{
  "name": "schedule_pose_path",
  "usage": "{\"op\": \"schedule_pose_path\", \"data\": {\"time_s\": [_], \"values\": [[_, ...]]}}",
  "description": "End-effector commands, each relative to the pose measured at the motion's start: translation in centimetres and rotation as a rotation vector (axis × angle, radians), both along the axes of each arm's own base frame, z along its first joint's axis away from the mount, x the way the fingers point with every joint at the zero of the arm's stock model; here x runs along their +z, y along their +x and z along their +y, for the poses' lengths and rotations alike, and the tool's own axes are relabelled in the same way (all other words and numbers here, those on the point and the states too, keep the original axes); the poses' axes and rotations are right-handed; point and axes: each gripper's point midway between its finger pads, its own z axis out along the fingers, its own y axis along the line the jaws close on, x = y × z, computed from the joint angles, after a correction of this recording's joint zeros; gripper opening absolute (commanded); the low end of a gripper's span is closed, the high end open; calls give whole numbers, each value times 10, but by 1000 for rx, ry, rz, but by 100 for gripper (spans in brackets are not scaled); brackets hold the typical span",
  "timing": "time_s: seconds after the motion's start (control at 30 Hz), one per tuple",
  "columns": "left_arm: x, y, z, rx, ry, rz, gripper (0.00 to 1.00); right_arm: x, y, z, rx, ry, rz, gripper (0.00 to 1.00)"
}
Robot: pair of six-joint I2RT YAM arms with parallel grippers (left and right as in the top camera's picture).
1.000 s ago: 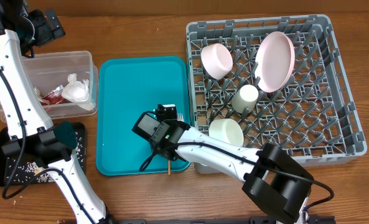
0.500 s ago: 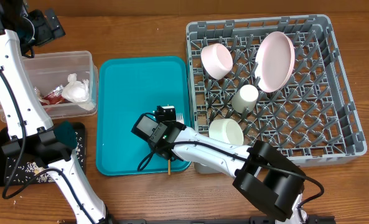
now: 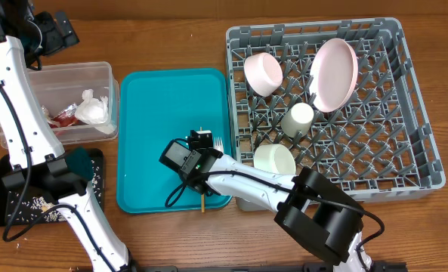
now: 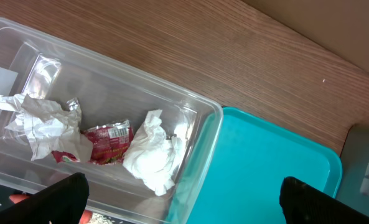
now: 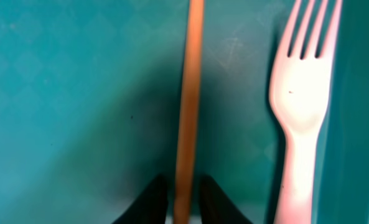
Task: Sort waste into correct bins and load items into the dishwasher
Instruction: 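Move the right gripper to the teal tray and grasp the wooden chopstick, then carry the chopstick to the rack and insert it upright with the right gripper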
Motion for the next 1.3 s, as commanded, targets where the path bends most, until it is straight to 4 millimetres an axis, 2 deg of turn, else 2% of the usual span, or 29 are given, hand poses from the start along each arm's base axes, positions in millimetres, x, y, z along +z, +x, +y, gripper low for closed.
{"op": "schedule_pose_path", "data": {"time_s": [0.0,0.2,0.3,0.4,0.5,0.6,0.67,0.73,0.8,0.9,1.03,1.27], "values": [[9,-3,-3,4,-5,-21,100,-4,1,-2,-10,-9,1,13],[9,-3,-3,4,-5,-21,100,2,0,2,20,6,3,4],[9,-3,-3,4,-5,-21,100,17,4,8,61,21,-20,4],[9,-3,-3,4,-5,-21,100,53,9,16,95,58,-58,4],[9,-3,-2,4,-5,-21,100,101,12,20,155,98,-114,4],[9,-3,-3,4,-5,-21,100,153,7,9,245,101,-171,4],[9,-3,-3,3,-5,-21,100,177,5,-10,282,69,-209,4],[9,-3,-3,2,-5,-21,100,196,6,-37,256,27,-235,4],[9,-3,-3,2,-5,-21,100,210,9,-72,202,-26,-244,4],[9,-3,-3,2,-5,-21,100,220,14,-128,108,-123,-224,4],[9,-3,-3,4,-5,-21,100,215,18,-200,-25,-259,-125,4],[9,-3,-3,4,-5,-21,100,192,18,-284,-222,-360,36,4]]}}
